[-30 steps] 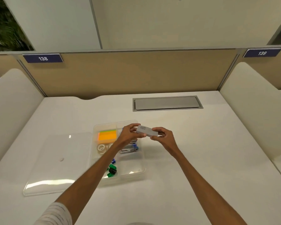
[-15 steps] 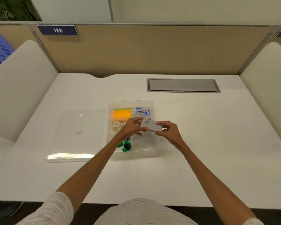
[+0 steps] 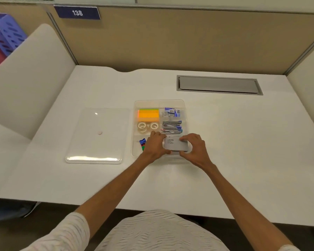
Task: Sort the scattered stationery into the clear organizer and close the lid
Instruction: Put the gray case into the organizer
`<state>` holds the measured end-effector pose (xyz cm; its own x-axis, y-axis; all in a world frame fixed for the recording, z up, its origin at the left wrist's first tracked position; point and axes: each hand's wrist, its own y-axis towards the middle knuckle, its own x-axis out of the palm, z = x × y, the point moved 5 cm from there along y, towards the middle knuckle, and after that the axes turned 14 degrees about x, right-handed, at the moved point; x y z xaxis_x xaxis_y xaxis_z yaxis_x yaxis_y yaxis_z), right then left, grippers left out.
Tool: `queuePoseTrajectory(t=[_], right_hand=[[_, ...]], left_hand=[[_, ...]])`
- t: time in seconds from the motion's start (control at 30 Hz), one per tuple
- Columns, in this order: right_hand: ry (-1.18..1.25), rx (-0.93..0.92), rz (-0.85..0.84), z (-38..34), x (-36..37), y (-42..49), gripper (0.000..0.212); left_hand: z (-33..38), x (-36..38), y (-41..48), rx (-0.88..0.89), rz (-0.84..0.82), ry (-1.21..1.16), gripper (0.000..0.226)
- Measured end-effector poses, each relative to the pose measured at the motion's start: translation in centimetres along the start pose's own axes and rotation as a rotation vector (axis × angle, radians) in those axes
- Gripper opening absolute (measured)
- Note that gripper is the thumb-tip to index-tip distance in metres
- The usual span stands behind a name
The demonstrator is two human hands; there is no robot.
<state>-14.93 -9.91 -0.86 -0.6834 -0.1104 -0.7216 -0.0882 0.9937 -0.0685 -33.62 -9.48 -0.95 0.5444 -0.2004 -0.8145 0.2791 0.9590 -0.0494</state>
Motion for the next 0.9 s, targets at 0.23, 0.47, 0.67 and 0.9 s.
queuePoseTrajectory(t=[0.23,0.47,0.67,0.9], right_hand=[[-0.001,0.063,0.051,0.0,1.7,-1.2,0.052],[-0.013,0.125,0.11,-0.9,3.4,-1.5,0.051],[-0.077,0.16,0.128,-1.2,3.8,-0.9,0.045],[-0.19,0.179,0.138,-1.2,3.9,-0.2,0.038]], left_hand=[[-0.6,0.5,0.2,0.111,-0.104,0.214,0.078],[-0.8,0.5,0.5,0.152,-0.125,0.292,0.071],[-1.0,0.4,0.7,0.112,-0.067,0.281,0.068],[-1.4,-0.2,1.3,0.114,-0.1,0.269,0.074]])
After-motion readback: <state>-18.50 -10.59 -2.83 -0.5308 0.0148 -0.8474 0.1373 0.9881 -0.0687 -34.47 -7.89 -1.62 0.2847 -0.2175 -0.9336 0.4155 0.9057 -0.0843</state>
